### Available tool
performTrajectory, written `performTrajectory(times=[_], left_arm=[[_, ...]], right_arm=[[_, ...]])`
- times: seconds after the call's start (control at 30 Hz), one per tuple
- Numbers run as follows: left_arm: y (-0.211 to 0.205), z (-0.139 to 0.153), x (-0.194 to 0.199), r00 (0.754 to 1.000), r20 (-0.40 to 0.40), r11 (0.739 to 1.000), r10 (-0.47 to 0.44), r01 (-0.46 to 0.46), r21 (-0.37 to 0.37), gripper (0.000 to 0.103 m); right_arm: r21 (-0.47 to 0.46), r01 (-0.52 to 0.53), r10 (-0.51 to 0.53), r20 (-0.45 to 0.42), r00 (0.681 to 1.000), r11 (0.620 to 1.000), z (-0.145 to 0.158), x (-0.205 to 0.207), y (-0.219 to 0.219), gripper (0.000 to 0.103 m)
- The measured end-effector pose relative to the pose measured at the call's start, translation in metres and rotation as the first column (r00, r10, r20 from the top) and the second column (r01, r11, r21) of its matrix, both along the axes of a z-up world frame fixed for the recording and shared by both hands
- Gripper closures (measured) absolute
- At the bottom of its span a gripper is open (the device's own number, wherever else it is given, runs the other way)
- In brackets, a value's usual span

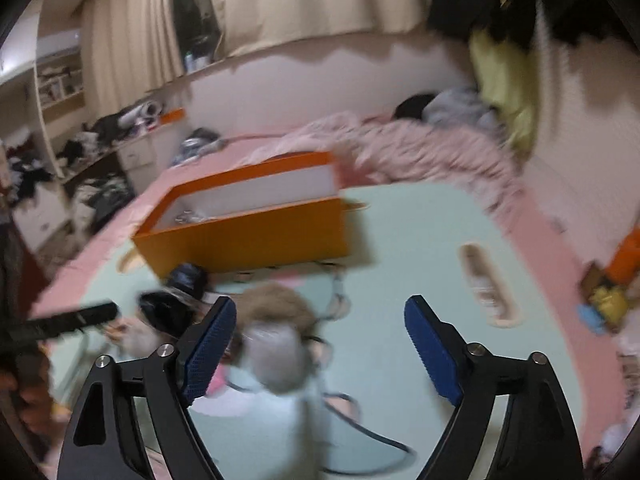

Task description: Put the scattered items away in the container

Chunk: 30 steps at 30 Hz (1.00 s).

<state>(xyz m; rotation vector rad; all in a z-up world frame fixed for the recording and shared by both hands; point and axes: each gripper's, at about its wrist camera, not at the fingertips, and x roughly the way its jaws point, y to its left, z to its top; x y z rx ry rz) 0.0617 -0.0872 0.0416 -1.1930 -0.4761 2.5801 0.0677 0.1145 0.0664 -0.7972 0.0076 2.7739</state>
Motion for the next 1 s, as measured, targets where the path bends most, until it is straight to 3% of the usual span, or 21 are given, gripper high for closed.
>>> performTrajectory(times=[0.27,0.37,0.43,0.53,0.63,0.83,1.0], left_arm=[[0.013,0.016,-0.001,1.000,-0.019,0.999,-0.023,0.022,-0.033,0.025],[0.014,0.026,-0.003,0.999,-0.034,0.999,-0.022,0.021,-0.032,0.025],[0.016,0.033,-0.006,0.999,-0.043,0.999,-0.022,0.021,-0.039,0.025],[0.019,0.040,-0.013,0.999,-0.031,0.998,-0.031,0.029,-0.054,0.025],[0.022,0.045,-0.025,0.999,0.008,0.997,-0.047,0.047,-0.058,0.025],[0.035,0.061,-0.058,0.993,0.086,0.986,-0.080,0.091,-0.137,0.025],[0.043,0.068,-0.086,0.982,0.152,0.982,-0.114,0.135,-0.134,0.025]], right_arm=[[0.151,-0.101,0.073,0.177,0.982,0.983,-0.041,0.016,-0.022,0.012],[0.105,-0.117,0.087,0.255,0.963,0.988,-0.055,0.004,-0.015,0.003],[0.049,-0.111,0.095,0.256,0.962,0.993,-0.057,0.004,-0.005,0.001],[0.045,-0.108,0.094,0.251,0.963,0.993,-0.059,0.007,-0.002,0.000],[0.047,-0.114,0.099,0.250,0.963,0.992,-0.061,0.008,-0.002,0.000],[0.049,-0.120,0.104,0.251,0.963,0.992,-0.062,0.011,-0.001,0.000],[0.047,-0.126,0.111,0.249,0.962,0.991,-0.062,0.012,0.000,0.000]])
